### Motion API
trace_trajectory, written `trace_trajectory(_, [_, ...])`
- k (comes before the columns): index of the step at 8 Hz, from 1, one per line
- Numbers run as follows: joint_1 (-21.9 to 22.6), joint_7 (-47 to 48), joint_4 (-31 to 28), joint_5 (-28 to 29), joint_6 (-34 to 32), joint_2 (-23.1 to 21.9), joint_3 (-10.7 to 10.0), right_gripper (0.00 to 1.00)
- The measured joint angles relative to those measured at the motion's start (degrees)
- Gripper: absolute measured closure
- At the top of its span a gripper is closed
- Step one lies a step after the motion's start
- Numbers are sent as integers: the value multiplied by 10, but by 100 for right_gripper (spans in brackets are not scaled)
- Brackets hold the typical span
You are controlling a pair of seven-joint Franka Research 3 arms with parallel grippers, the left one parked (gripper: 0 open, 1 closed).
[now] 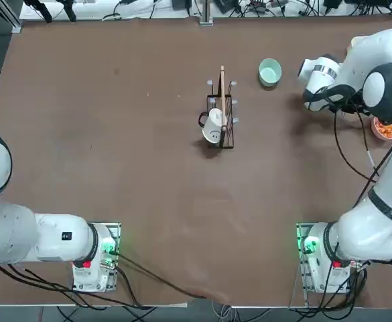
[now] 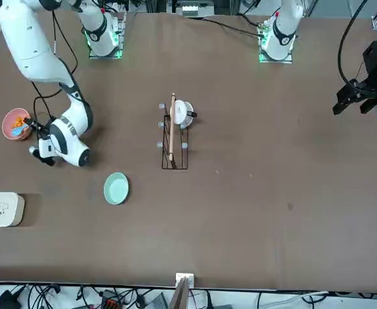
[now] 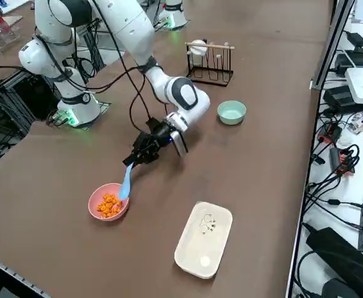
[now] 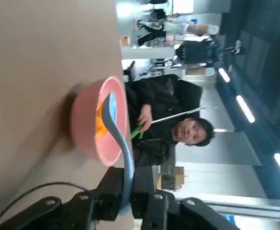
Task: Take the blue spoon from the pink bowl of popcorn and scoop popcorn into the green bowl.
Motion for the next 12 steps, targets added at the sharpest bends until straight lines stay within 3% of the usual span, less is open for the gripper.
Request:
trace_trajectory(2, [6,-35,0,39,-8,-32,18,87])
trace_trajectory(4, [-14,-111,2,100,3,-77,16,87])
trace_trajectory(8, [-101,-307,5,205,72,-164,14,87])
trace_trajectory(12, [-189,-449,15,275,128,-175,13,87])
